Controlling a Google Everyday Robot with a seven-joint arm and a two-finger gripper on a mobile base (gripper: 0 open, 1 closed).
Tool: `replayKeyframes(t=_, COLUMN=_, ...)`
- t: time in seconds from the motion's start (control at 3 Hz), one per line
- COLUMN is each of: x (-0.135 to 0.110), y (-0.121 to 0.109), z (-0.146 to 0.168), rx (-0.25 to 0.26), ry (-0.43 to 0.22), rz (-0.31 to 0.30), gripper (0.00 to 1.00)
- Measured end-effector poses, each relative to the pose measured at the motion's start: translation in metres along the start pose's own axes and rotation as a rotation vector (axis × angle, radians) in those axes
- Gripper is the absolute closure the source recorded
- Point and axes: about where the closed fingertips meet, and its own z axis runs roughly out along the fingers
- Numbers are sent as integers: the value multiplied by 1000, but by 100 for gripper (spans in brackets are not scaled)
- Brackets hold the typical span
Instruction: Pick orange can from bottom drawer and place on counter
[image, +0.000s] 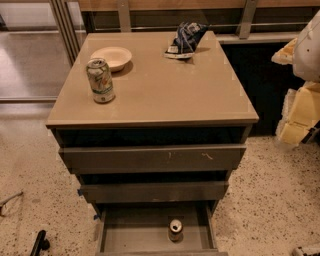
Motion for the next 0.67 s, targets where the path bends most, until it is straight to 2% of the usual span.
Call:
replayKeyframes(t=0.33, x=0, y=0, z=0, rx=0, ry=0, rz=0, gripper=0)
replayKeyframes(t=0.67, x=0, y=0, z=0, rx=0, ry=0, rz=0, gripper=14)
